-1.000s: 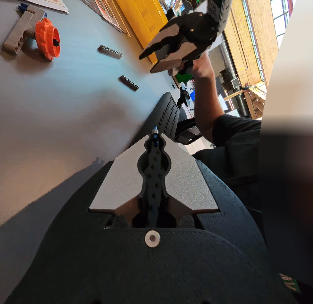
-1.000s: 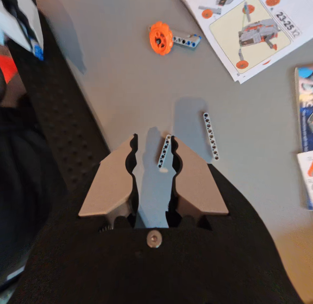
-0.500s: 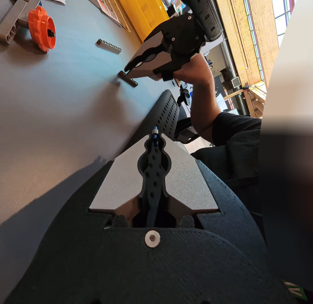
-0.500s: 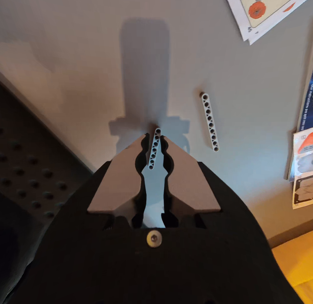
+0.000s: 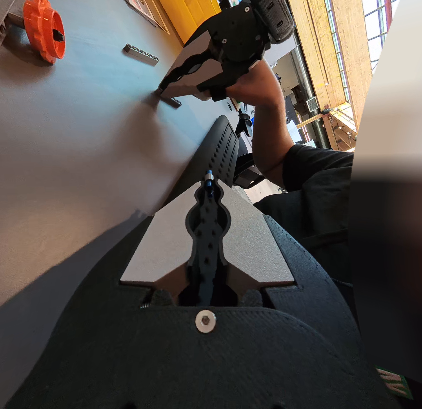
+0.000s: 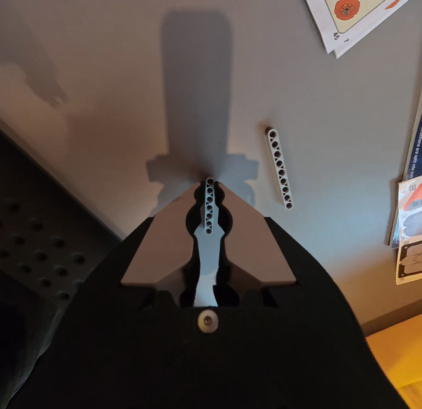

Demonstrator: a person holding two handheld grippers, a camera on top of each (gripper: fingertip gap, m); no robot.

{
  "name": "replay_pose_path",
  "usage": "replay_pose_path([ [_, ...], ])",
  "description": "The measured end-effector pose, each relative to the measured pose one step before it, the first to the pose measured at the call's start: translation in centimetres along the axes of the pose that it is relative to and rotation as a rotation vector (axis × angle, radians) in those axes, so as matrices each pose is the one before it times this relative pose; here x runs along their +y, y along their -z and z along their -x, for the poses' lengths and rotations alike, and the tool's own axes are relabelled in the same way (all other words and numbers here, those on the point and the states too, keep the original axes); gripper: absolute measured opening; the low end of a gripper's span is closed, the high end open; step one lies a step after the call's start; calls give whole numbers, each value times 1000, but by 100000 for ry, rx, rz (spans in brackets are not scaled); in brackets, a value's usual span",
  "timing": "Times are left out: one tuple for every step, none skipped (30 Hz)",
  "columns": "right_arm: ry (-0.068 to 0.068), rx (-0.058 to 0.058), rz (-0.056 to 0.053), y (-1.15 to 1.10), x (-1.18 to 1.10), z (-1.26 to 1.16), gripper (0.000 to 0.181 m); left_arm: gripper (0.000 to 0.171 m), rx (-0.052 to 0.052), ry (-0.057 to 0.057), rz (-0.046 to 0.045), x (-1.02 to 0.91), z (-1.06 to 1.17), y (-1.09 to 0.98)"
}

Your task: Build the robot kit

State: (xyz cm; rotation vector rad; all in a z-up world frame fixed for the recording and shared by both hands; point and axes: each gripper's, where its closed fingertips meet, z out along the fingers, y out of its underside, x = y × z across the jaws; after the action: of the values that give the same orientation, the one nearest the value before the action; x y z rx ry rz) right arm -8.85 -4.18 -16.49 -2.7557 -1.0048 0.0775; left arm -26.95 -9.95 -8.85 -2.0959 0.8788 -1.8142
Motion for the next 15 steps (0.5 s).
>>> replay_pose_path([
  [224, 118, 51, 8, 28, -27, 5, 5, 188, 254, -277, -27, 52, 3],
  [213, 484, -443, 34, -47, -86, 5, 5, 252, 60, -370, -53, 32, 13],
  [464, -546, -1198, 66, -146, 86, 5, 5, 82, -96, -544, -86, 36, 5],
  [260, -2100, -3008, 169, -424, 341, 5, 5, 63, -159, -686, -125, 47, 10],
  [-206, -4362, -5758, 306, -815, 673, 5, 5, 410, -327, -1021, -196, -9, -5],
  [-1140, -7656, -7713, 454, -1129, 1145, 5, 5, 881, -440, -1543, -276, -83, -18],
  [-1732, -10196, -9449, 539, -1415, 1463, 5, 5, 1514, -545, -2140, -367, -174, -57],
  [-801, -12382, -12092, 574, -1769, 1773, 5, 5, 2299, -821, -2640, -434, -309, -101],
  [-1699, -11566, -13151, 399, -1771, 1592, 4, 5, 2793, -1410, -2892, -468, -395, -151],
  [-4084, -10450, -11447, 95, -1396, 1216, 4, 5, 2767, -1990, -2871, -458, -399, -188],
  [-4551, -12639, -7673, -162, -806, 1374, 5, 5, 2278, -2318, -2689, -436, -332, -216],
  [-4995, -12644, -8285, -279, -805, 1272, 5, 5, 1446, -2401, -2680, -442, -217, -192],
  [-6394, -9511, -7755, -395, -614, 705, 4, 5, 534, -2303, -3060, -502, -97, -142],
  [-6205, -7935, -4998, -523, -214, 417, 4, 5, 160, -1985, -3010, -496, -33, -108],
  [-4629, -7187, -3710, -596, -19, 339, 4, 5, 61, -1531, -2404, -446, -7, -65],
])
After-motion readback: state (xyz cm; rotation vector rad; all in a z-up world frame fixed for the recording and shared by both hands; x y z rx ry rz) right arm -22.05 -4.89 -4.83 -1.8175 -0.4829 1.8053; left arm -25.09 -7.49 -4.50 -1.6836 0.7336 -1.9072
